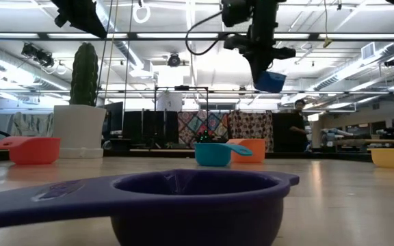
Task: Nest measuring cups in basket
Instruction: Stack the blue measuring cup on top of the orange measuring cup
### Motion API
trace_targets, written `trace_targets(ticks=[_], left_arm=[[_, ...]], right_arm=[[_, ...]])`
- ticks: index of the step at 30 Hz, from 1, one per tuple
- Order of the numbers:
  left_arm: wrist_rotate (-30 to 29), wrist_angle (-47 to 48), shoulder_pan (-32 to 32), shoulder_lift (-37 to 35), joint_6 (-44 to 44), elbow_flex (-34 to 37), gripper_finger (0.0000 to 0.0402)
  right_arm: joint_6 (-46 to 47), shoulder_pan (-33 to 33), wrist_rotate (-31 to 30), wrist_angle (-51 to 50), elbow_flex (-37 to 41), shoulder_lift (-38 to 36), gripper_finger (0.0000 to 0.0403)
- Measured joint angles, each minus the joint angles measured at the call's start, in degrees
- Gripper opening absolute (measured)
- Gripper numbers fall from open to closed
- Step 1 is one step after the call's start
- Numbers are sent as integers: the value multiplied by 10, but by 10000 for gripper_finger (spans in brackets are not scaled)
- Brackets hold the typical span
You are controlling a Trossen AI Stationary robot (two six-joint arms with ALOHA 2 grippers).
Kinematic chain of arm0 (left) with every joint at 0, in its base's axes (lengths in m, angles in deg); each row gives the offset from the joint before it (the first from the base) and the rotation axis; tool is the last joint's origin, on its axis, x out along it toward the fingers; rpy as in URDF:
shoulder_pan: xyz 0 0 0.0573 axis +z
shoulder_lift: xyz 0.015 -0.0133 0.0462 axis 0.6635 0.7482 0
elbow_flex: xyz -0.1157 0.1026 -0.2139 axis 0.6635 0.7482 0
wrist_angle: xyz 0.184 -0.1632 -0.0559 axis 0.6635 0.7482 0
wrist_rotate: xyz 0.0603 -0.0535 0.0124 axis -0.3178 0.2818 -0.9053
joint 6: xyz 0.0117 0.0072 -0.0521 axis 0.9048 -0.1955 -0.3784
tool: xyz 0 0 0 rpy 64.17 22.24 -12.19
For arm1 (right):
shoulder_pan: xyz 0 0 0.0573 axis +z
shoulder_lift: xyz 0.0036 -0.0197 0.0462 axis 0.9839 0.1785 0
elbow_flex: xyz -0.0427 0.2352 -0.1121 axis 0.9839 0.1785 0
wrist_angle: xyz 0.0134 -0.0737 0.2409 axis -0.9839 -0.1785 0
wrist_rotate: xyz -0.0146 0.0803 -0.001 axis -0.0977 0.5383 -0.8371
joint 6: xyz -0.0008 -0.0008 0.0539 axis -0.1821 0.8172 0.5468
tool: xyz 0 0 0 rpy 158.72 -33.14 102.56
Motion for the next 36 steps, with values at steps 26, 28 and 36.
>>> trace_targets(ticks=[26, 28, 36], left_arm=[[0, -13, 77, 0, 132, 0, 52], [1, -13, 77, 0, 132, 0, 52], [1, -13, 77, 0, 131, 0, 52]], right_arm=[[166, 21, 81, 124, 0, 151, 10], [166, 16, 83, 119, 1, 151, 10], [168, 0, 111, 118, 3, 149, 10]])
